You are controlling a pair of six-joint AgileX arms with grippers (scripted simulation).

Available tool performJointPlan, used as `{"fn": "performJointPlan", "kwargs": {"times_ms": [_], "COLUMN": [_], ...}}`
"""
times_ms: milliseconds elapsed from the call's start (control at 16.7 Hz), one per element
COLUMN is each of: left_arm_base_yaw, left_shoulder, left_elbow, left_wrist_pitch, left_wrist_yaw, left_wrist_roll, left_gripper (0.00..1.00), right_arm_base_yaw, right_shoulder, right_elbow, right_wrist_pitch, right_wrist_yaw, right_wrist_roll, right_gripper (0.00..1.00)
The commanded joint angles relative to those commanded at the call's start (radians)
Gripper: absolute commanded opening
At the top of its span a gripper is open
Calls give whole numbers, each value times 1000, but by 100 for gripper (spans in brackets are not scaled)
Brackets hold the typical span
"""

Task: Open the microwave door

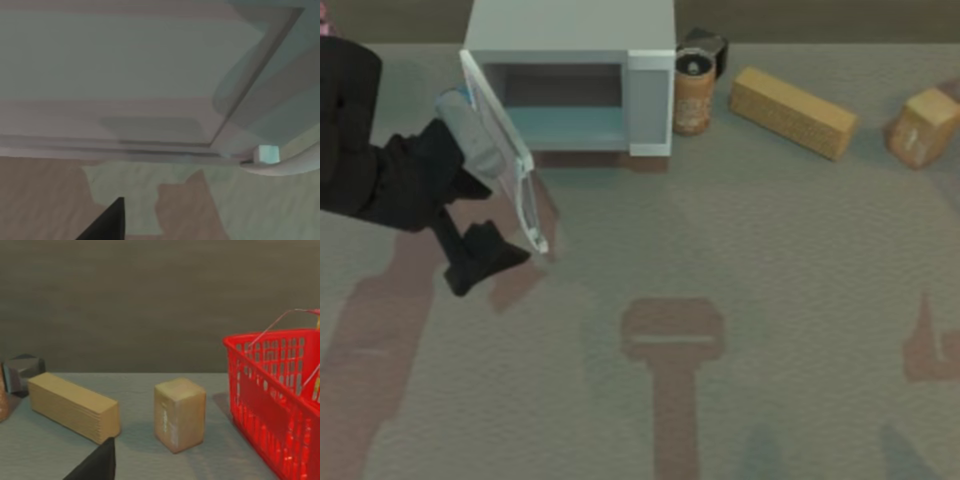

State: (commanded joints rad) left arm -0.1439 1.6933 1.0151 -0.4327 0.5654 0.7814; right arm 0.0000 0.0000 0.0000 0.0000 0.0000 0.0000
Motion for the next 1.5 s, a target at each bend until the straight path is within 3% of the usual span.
{"fn": "performJointPlan", "kwargs": {"times_ms": [300, 720, 1140, 1320, 1500], "left_arm_base_yaw": [0, -2, -4, -29, -72], "left_shoulder": [-17, -245, -246, -178, -67], "left_elbow": [-3, -45, -33, 57, 240], "left_wrist_pitch": [-13, -182, -203, -290, -438], "left_wrist_yaw": [-3, -12, -17, -61, -139], "left_wrist_roll": [-2, -26, -38, -134, -317], "left_gripper": [100, 100, 100, 100, 100], "right_arm_base_yaw": [0, 0, 0, 0, 0], "right_shoulder": [0, 0, 0, 0, 0], "right_elbow": [0, 0, 0, 0, 0], "right_wrist_pitch": [0, 0, 0, 0, 0], "right_wrist_yaw": [0, 0, 0, 0, 0], "right_wrist_roll": [0, 0, 0, 0, 0], "right_gripper": [100, 100, 100, 100, 100]}}
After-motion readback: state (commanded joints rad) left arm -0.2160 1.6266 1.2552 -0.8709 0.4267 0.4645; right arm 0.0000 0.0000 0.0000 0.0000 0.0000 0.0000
